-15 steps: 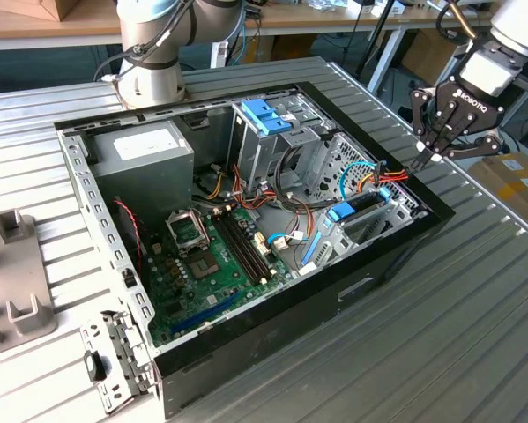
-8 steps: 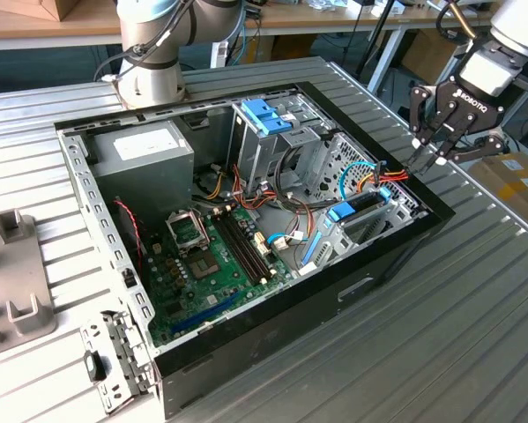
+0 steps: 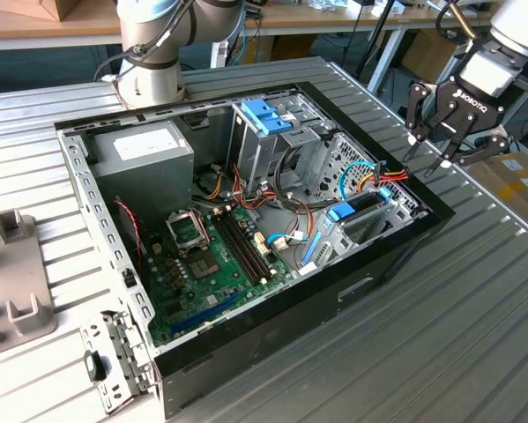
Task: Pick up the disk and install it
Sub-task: 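Insert the first disk wire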
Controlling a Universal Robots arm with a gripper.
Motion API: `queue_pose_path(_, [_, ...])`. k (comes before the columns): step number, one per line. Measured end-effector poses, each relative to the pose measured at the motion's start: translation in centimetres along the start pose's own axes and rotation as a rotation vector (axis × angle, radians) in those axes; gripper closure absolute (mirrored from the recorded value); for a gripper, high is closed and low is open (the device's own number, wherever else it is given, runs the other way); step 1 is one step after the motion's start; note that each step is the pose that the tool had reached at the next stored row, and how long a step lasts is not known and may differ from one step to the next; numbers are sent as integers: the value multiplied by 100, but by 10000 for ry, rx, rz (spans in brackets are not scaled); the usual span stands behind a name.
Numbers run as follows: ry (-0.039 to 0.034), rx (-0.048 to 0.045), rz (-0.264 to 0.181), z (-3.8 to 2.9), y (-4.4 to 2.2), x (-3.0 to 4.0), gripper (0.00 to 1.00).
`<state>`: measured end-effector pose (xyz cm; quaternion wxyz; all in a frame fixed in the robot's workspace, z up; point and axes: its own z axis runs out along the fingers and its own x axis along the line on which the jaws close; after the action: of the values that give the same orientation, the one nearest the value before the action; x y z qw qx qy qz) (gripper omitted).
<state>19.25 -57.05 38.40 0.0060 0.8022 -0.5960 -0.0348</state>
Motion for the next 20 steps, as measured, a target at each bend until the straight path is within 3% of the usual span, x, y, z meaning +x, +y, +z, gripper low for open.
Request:
queue_pose_path(4, [47,-43,-875,10,-1,1,58])
queue_pose_path(8, [80,-75,-1519,61,-4,3,58])
queue_pose_path(12, [145,-136,-2799,119,-7,4,58])
queue_pose_path(20, [154,-148,-3099,166,-27,-52,58])
